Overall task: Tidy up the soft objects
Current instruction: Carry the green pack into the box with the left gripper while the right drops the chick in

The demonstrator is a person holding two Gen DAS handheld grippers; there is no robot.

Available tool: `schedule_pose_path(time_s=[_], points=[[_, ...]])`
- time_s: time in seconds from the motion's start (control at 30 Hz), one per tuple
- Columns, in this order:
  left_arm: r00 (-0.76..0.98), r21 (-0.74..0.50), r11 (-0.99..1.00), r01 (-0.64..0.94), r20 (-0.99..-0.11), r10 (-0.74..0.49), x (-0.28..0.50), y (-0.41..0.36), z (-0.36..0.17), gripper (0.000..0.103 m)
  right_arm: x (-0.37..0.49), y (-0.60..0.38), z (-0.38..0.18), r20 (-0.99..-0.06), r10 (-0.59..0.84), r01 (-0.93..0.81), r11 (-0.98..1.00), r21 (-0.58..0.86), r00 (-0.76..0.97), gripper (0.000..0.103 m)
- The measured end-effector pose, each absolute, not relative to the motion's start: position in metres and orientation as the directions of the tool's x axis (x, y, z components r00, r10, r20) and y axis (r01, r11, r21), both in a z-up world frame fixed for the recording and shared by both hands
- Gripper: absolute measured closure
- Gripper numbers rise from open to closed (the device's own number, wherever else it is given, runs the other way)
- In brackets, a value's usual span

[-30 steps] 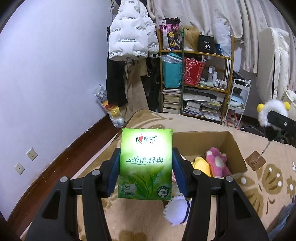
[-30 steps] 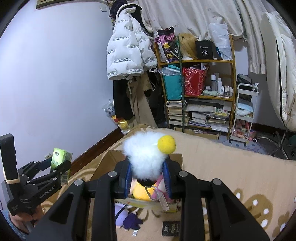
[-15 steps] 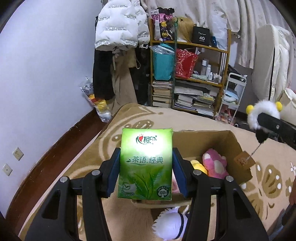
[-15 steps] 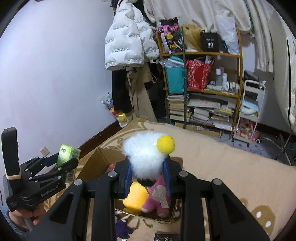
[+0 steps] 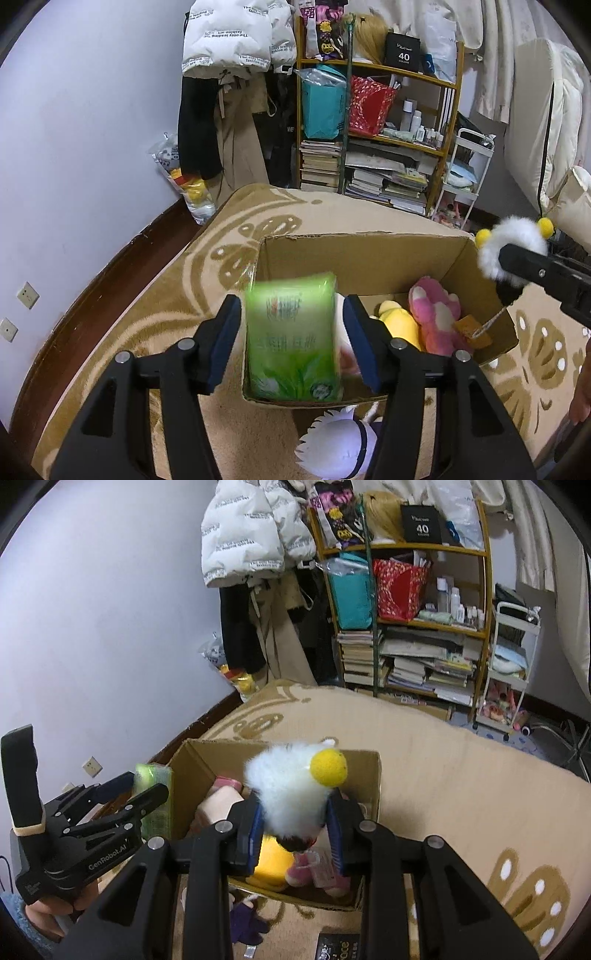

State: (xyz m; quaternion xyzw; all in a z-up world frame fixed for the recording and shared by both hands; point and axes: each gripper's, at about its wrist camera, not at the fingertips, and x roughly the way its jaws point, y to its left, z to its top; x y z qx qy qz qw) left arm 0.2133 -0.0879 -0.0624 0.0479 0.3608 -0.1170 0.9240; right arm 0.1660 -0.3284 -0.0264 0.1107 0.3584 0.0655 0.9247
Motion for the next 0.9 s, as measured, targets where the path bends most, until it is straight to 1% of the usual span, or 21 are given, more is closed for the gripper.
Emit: schedule_pose_path(time_s=[0.03,0.07,0.1,0.17,0.2,0.27,0.3,0.37,0.43,0.5,0.53,0.57,0.6,0.67,0.73,0.83,0.9], points=[[0.711,0.005,0.967,0.253,-0.679,-0.182,0.214,-0.088,-0.062,0.045,0.166,-0.329,-0.028,-0.653,0.202,-0.039,0.966,0.255,0.73,0.071],[0.712,0.008,0.968,0.253,-0.679,-0.18,0.213,-0.088,-0.063,0.043,0.166,-0.329,-0.029,-0.657,0.201,-0.034,0.966,0.258,0.726,0.071],[0.716,0.017,0.969,0.246,-0.677,-0.17,0.213,-0.089,-0.063,0.036,0.165,-0.33,-0.03,-0.66,0.193,-0.026,0.967,0.255,0.726,0.071],[0.724,0.025,0.97,0.242,-0.67,-0.163,0.211,-0.088,-0.061,0.032,0.164,-0.331,-0.031,-0.669,0.196,-0.017,0.964,0.265,0.717,0.071],[0.725,0.028,0.969,0.245,-0.669,-0.164,0.21,-0.089,-0.061,0.031,0.164,-0.331,-0.031,-0.67,0.203,-0.018,0.962,0.271,0.714,0.071],[0.72,0.032,0.968,0.249,-0.674,-0.163,0.207,-0.089,-0.06,0.029,0.162,-0.331,-0.031,-0.676,0.197,-0.02,0.965,0.261,0.71,0.067],[0.717,0.034,0.968,0.249,-0.678,-0.161,0.206,-0.088,-0.06,0.026,0.161,-0.33,-0.03,-0.677,0.195,-0.022,0.967,0.255,0.709,0.065],[0.722,0.031,0.972,0.232,-0.675,-0.151,0.201,-0.084,-0.057,0.023,0.158,-0.33,-0.028,-0.673,0.203,-0.029,0.965,0.26,0.712,0.053],[0.726,0.021,0.973,0.228,-0.67,-0.156,0.195,-0.08,-0.055,0.022,0.157,-0.33,-0.026,-0.668,0.211,-0.032,0.963,0.269,0.714,0.049],[0.724,0.025,0.974,0.227,-0.673,-0.152,0.191,-0.077,-0.051,0.019,0.154,-0.33,-0.023,-0.664,0.212,-0.035,0.962,0.27,0.717,0.048],[0.725,0.029,0.974,0.225,-0.673,-0.148,0.189,-0.077,-0.051,0.018,0.152,-0.331,-0.022,-0.663,0.215,-0.036,0.961,0.272,0.717,0.044],[0.729,0.036,0.975,0.22,-0.671,-0.139,0.186,-0.076,-0.049,0.014,0.15,-0.331,-0.021,-0.662,0.216,-0.035,0.961,0.274,0.718,0.037],[0.734,0.043,0.975,0.218,-0.666,-0.135,0.183,-0.075,-0.048,0.013,0.147,-0.332,-0.02,-0.661,0.214,-0.032,0.961,0.275,0.719,0.033],[0.737,0.053,0.973,0.224,-0.662,-0.134,0.177,-0.074,-0.047,0.013,0.142,-0.333,-0.018,-0.664,0.203,-0.019,0.962,0.273,0.72,0.019],[0.73,0.057,0.972,0.23,-0.67,-0.133,0.173,-0.073,-0.048,0.012,0.136,-0.334,-0.016,-0.662,0.188,-0.01,0.965,0.263,0.725,0.009],[0.711,0.041,0.972,0.232,-0.689,-0.141,0.167,-0.069,-0.05,0.012,0.129,-0.335,-0.013,-0.661,0.167,-0.001,0.97,0.244,0.732,0.001],[0.705,0.034,0.973,0.23,-0.694,-0.143,0.162,-0.067,-0.05,0.011,0.124,-0.337,-0.013,-0.663,0.155,0.017,0.969,0.246,0.732,0.0]])
